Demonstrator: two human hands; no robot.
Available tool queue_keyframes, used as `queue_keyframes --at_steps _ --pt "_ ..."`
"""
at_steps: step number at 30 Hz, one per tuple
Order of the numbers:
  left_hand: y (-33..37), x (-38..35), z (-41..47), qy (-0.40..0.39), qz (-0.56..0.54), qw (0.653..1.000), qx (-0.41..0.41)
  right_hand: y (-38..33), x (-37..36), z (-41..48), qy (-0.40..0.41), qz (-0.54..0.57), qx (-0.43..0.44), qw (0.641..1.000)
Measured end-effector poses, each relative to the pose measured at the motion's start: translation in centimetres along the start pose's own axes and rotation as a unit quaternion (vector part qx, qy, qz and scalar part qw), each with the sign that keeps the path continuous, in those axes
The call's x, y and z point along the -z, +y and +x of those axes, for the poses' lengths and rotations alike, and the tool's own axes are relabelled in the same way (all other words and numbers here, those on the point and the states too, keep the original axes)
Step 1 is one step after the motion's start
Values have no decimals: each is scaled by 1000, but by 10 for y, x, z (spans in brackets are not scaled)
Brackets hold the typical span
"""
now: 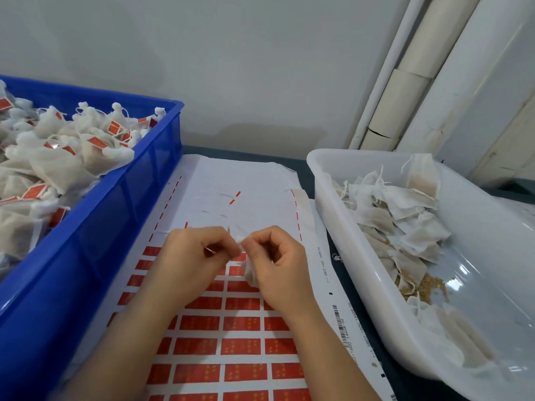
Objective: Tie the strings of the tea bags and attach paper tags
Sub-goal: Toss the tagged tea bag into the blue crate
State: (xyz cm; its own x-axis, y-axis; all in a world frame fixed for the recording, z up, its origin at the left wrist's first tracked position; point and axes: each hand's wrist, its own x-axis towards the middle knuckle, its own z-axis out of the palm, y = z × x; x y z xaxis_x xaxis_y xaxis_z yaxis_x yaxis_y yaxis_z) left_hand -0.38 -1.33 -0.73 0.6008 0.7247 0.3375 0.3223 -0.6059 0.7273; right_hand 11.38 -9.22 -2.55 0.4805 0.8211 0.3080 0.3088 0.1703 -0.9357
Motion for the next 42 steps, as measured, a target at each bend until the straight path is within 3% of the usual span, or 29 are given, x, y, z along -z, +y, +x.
queue_keyframes --at_steps 5,10,17,20,23,25,29,33,38,42 --pt "4 -3 2 81 71 994 15 1 -14 -4 49 -30 64 996" --pt "5 -5 1 110 104 988 -1 1 -17 -6 52 -60 93 992" --pt "9 -14 -1 76 81 992 59 2 -17 -2 92 -58 105 989" --pt "6 -16 -1 38 -63 989 132 1 -17 -3 92 -51 124 987" --pt "7 -9 1 20 -335 912 237 -1 -19 -6 54 -60 155 985" --pt "5 -6 2 20 -382 888 255 -3 -19 -7 30 -55 156 986" --pt "3 -4 3 16 -408 877 252 -5 -17 -8 32 -22 105 994" --pt "-2 -1 1 -16 -355 913 201 -6 -12 -7 49 13 48 998" --pt "-3 5 2 -84 -354 919 154 -8 -11 -8 52 38 16 998" --pt "-7 8 3 -96 -307 937 136 -6 -14 -10 38 39 -19 998"
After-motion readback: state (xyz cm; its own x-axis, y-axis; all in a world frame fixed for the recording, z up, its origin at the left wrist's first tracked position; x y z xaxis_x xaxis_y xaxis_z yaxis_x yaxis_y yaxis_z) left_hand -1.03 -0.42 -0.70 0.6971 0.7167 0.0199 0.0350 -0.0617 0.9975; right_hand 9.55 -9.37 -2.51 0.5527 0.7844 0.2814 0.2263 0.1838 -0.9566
